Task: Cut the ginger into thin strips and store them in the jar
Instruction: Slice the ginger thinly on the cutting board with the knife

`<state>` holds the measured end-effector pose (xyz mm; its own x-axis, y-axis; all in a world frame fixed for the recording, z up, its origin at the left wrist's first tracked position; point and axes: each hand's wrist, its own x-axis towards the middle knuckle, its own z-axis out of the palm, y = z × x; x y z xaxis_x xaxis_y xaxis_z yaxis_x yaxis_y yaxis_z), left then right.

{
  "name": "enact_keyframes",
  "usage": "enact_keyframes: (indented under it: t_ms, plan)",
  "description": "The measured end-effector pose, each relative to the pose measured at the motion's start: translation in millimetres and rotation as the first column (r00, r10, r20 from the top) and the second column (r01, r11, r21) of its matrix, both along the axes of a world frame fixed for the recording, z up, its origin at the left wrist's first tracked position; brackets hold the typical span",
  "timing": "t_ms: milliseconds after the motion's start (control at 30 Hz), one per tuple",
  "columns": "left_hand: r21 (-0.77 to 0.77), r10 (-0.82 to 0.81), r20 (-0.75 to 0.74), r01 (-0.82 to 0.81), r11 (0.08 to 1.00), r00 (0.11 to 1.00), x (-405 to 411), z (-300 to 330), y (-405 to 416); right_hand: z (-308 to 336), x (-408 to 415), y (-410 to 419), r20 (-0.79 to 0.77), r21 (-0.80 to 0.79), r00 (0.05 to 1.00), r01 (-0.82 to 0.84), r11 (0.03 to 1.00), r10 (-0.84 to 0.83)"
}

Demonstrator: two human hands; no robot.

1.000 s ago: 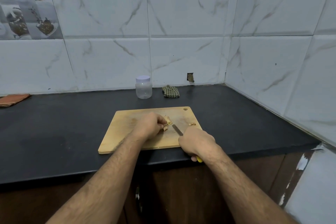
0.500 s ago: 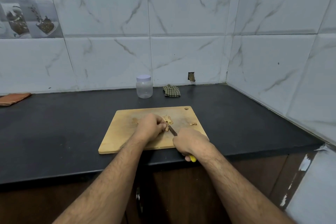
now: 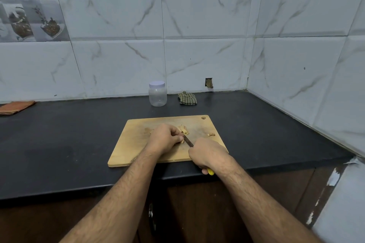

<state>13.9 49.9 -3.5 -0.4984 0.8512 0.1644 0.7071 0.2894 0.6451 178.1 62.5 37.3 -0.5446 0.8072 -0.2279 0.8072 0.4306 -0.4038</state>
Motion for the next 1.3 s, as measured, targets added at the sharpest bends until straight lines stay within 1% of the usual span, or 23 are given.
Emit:
enact_keyframes:
  t_ms: [100,167,300,367,500,567,667,733,800,867,967,1033,1133,1300]
  plan:
    - [-0.031,-0.057,-0.037,0.056,0.998,0.998,-1,-1,1,-3,-1,4,0.001,0.005,0.999,0.037,0.999,-0.037]
    - [-0.04,-0.057,-0.075,0.054,0.998,0.996,0,-1,2,-5,-1,7,0.003,0.015,0.998,0.06,0.998,-0.06]
    - [0.016,0.057,-0.12,-0.055,0.998,0.991,-2,0,8,-6,-2,12,-0.015,0.017,0.997,0.076,0.997,-0.076]
    - [0.018,0.084,-0.132,-0.083,0.996,0.988,-3,2,11,-5,-2,14,-0.023,0.015,0.997,0.069,0.997,-0.069]
    - [0.032,0.109,-0.119,-0.106,0.994,0.987,-2,3,17,-6,-3,15,-0.035,0.036,0.998,0.049,0.998,-0.048]
    - [0.076,0.14,-0.087,-0.133,0.988,0.986,-6,4,15,-6,-2,16,-0.044,0.034,0.998,0.04,0.999,-0.039]
    - [0.2,0.279,-0.06,-0.263,0.944,0.958,-21,13,4,-6,0,18,-0.062,0.05,0.998,0.034,0.998,-0.031]
    - [0.209,0.35,-0.082,-0.327,0.922,0.933,-34,19,-2,-6,0,20,-0.065,0.062,0.997,0.033,0.998,-0.029]
    - [0.125,0.334,-0.127,-0.319,0.94,0.934,-39,22,-3,-6,-2,21,-0.072,0.059,0.997,0.037,0.998,-0.033]
    - [0.024,0.275,-0.172,-0.275,0.961,0.946,-36,21,0,-7,-5,22,-0.081,0.052,0.996,0.039,0.998,-0.035]
    - [-0.068,0.173,-0.217,-0.192,0.979,0.961,-28,17,7,-9,-10,22,-0.084,0.055,0.996,0.039,0.998,-0.034]
    - [-0.118,0.114,-0.315,-0.158,0.98,0.942,-23,16,12,-9,-13,22,-0.079,0.063,0.996,0.044,0.997,-0.039]
    - [-0.125,0.091,-0.407,-0.154,0.98,0.909,-18,17,18,-9,-14,22,-0.071,0.071,0.997,0.045,0.996,-0.04]
    - [-0.111,0.093,-0.428,-0.154,0.982,0.899,-15,18,19,-10,-13,22,-0.066,0.089,0.997,0.037,0.995,-0.031]
